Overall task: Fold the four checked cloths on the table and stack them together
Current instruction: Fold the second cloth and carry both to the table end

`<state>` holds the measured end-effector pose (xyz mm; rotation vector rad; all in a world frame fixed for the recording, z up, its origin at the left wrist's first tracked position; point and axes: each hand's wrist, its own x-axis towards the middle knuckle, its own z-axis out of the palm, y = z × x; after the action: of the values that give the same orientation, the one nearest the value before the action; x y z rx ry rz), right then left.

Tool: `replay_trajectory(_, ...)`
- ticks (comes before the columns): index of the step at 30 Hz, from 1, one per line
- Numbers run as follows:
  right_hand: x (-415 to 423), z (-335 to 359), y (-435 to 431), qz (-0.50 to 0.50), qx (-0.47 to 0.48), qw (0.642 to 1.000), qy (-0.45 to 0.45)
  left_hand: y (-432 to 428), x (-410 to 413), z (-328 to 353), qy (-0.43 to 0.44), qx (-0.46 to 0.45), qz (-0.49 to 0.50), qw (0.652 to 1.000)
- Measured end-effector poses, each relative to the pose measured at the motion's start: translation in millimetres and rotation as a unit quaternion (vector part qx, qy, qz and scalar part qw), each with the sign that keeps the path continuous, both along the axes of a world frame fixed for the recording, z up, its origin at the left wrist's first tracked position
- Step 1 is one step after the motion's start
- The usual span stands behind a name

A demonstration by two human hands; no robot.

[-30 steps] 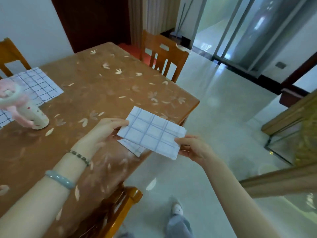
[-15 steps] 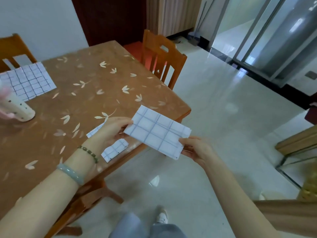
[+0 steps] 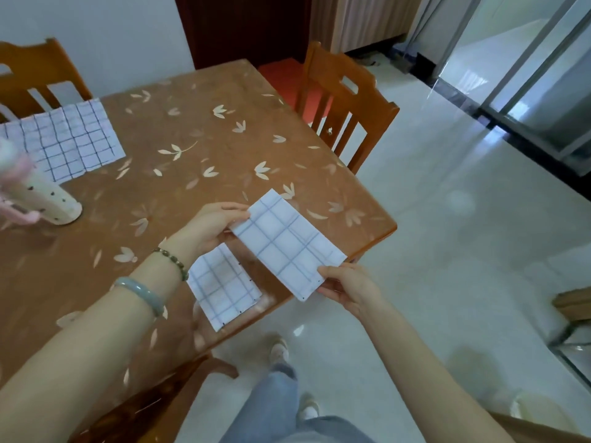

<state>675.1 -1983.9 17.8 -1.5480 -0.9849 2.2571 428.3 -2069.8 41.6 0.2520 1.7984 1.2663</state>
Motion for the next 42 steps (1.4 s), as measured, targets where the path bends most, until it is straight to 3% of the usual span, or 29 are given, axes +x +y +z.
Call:
replay_trajectory(6, -47, -42, -7, 0.015, -0.066, 0.996, -0.056, 12, -49, -36, 0.054, -0.060, -0.042, 0.996)
replay_trajectory(11, -62, -71, -3, 0.026, -0.111, 0.986, -0.123, 23, -59, -70, 0.183, -0.093, -0.134, 0.969)
replay_trajectory(17, -71, -89, 8, 0.053, -0.088, 0.982, -0.161, 32, -56, -107, 0.246, -0.139, -0.152, 0.947)
replay_trajectory(25, -69, -93, 21, 0.192, -0.010, 0.953, -0.235, 36, -45, -133, 0.289, -0.165, -0.138, 0.933)
replay_trajectory(27, -65, -89, 26, 0.260, 0.017, 0.931, -0.256, 34, -43, -137, 0.288, -0.155, -0.113, 0.938)
replay_trajectory(30, -57, -79, 37, 0.392, 0.076, 0.870, -0.290, 31, -39, -138, 0.307, -0.142, -0.081, 0.938)
replay_trajectory(34, -54, -59, 69, 0.476, 0.175, 0.813, -0.286, 28, -32, -123, 0.348, -0.141, -0.022, 0.926)
replay_trajectory(39, -79, 5, 116, 0.566, 0.286, 0.753, -0.175, 16, -28, -76, 0.286, -0.122, -0.040, 0.949)
replay_trajectory(42, -103, 68, 125, 0.563, 0.350, 0.745, -0.071, 7, -22, -24, 0.292, -0.017, 0.066, 0.954)
